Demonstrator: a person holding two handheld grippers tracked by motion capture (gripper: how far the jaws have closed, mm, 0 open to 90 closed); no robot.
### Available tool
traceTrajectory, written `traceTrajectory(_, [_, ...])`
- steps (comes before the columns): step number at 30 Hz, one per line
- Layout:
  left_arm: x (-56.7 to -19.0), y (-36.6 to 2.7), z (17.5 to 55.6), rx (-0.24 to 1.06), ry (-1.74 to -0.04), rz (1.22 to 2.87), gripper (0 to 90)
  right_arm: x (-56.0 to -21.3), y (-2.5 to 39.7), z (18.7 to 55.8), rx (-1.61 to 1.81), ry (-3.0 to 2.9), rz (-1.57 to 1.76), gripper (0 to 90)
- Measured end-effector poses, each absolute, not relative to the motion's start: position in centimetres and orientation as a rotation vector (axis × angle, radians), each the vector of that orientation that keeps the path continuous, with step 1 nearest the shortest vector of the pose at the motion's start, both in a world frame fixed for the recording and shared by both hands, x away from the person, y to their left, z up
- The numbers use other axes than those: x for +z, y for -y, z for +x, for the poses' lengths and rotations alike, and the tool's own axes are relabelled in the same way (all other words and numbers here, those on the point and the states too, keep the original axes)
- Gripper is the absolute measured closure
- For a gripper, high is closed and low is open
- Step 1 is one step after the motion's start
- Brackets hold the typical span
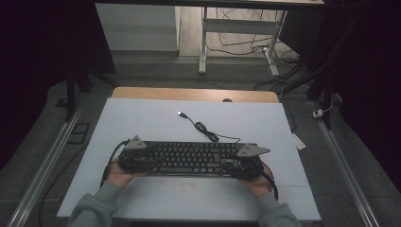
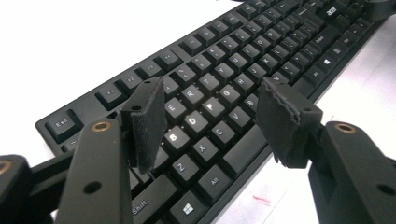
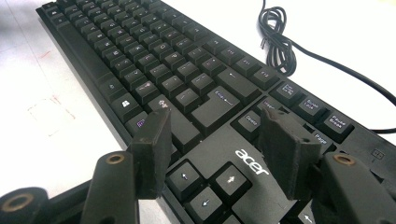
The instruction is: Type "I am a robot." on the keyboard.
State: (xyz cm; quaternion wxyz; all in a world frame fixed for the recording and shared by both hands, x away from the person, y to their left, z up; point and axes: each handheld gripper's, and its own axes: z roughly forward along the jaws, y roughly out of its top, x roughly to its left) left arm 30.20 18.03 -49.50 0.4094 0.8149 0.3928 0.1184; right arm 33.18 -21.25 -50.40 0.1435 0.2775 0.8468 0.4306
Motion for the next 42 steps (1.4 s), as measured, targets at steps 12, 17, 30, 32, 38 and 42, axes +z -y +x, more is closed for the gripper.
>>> traceTrajectory(12, [-49.4,-17.3,30.0,0.286,-0.960,2.083,39.8,-50.3,21.2,33.2,1.245,-2.440,0.805,44.2])
traceTrajectory(17, [-49.4,-17.0,30.0,0.280,-0.950,2.093,39.5,-50.3,21.2,33.2,1.244,-2.440,0.805,44.2])
traceTrajectory(30, [-49.7,-15.5,29.7,0.266,-0.905,2.126,39.5,-50.4,21.2,33.2,1.236,-2.446,0.804,44.2])
traceTrajectory(32, [-49.7,-15.2,29.7,0.265,-0.895,2.130,39.8,-50.4,21.2,33.2,1.235,-2.447,0.805,44.2])
traceTrajectory(38, [-49.8,-14.5,29.6,0.262,-0.874,2.145,40.5,-50.4,21.1,33.2,1.233,-2.450,0.800,44.2])
traceTrajectory(42, [-50.0,-14.2,29.5,0.259,-0.865,2.154,41.4,-50.4,21.1,33.2,1.233,-2.451,0.802,44.2])
